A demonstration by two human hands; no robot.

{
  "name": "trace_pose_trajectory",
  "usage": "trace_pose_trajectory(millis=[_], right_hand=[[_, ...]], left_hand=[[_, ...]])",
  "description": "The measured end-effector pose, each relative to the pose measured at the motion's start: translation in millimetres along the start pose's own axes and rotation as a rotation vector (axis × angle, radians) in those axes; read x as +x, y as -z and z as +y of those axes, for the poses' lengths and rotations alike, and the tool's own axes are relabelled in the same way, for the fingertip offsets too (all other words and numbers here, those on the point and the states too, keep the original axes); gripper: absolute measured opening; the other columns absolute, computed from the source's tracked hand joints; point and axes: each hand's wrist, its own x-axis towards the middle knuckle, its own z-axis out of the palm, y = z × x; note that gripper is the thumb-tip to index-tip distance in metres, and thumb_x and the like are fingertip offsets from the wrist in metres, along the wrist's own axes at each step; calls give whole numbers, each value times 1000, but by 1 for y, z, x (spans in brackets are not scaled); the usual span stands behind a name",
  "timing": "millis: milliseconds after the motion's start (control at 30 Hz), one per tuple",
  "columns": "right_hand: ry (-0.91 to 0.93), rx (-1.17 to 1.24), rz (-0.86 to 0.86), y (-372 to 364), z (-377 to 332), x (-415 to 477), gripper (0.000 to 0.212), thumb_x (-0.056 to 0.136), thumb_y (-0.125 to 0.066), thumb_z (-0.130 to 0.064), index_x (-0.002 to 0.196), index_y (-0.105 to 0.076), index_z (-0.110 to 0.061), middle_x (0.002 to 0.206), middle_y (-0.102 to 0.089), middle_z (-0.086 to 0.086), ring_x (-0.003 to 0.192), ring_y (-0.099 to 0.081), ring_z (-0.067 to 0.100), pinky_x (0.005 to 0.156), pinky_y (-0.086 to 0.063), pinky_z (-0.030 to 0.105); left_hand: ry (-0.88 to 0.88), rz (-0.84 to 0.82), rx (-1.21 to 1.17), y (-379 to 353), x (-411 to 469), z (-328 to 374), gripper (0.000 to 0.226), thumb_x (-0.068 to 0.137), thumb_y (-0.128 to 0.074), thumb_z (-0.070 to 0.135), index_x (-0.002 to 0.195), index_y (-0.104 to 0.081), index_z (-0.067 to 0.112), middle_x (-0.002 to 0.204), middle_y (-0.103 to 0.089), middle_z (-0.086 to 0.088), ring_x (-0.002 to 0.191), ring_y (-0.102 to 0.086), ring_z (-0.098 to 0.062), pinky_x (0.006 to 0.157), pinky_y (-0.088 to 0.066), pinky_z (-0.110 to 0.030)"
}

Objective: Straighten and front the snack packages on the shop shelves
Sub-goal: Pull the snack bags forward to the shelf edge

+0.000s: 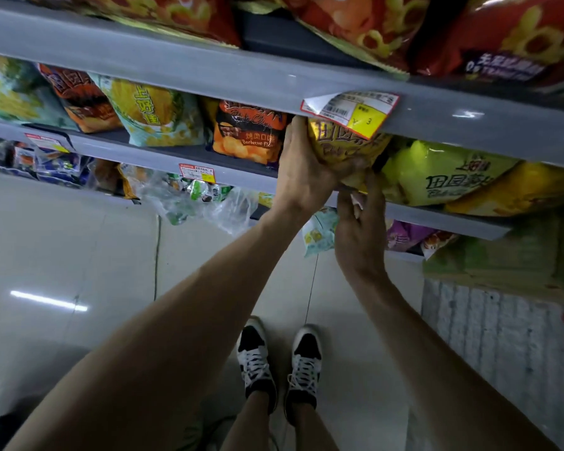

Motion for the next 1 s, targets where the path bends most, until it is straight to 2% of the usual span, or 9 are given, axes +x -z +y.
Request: trace_pose_trajectory(millis=[67,133,200,267,367,567,667,867,1000], right_hand=[[0,-1,-31,-1,4,6,57,103,-55,-34,156,-39,-21,154,-47,4,140,-48,20,114,-45,41],[-8,-16,-31,0,5,10,59,98,-54,-41,154,-43,-23,150,-50,4,138,-49,21,112,-45,50],[-16,-36,-47,2,6,7,62,97,-52,-44,154,-43,-22,151,-49,5,139,-49,21,111,-46,48],[-17,-62,-73,4,7,2,64,99,-50,-42,157,-38,-19,156,-43,5,140,-46,21,111,-45,37],[-49,-95,-108,6,12,1,62,104,-53,-39,159,-35,-19,159,-41,6,142,-44,24,103,-42,27],[-172,-21,-108,1,3,0,64,98,-54,-48,157,-35,-29,161,-41,2,145,-42,23,114,-43,48],[-232,-16,-106,-4,-3,1,69,90,-53,-54,155,-36,-35,158,-46,3,142,-46,24,113,-44,46],[-287,-84,-66,-13,-12,6,58,94,-50,-47,148,-45,-26,149,-53,8,128,-55,28,89,-42,31],[-240,-223,-76,-14,-13,9,55,101,-55,-39,150,-44,-16,151,-48,9,135,-51,31,104,-48,42]], left_hand=[[27,-36,1,-7,-3,-11,80,66,-98,39,125,-46,24,123,-64,0,108,-63,-13,80,-50,-11],[24,-33,2,-12,-9,-22,84,71,-93,44,136,-46,20,130,-61,-5,119,-62,-24,95,-57,-36],[-32,-16,71,-14,-17,-36,94,79,-84,47,153,-38,12,139,-55,-12,128,-54,-34,106,-48,-52],[-46,-36,185,-9,-24,-44,94,89,-76,45,161,-28,8,147,-51,-13,132,-45,-33,109,-35,-38],[-85,-19,297,-2,-25,-53,86,94,-71,37,164,-27,14,143,-54,-12,124,-45,-34,94,-25,-27],[-42,-105,218,3,-8,-38,85,90,-67,7,164,-29,27,145,-49,-13,129,-50,-38,103,-51,-52],[21,-129,235,7,-4,-32,87,91,-69,5,165,-30,27,144,-54,-15,126,-56,-37,97,-48,-37],[28,-205,311,23,-10,-34,88,95,-71,12,167,-21,17,149,-55,-18,127,-60,-38,96,-53,-39],[23,-286,408,39,-7,-31,83,94,-70,9,165,-27,7,157,-49,-17,142,-47,-36,108,-43,-40]])
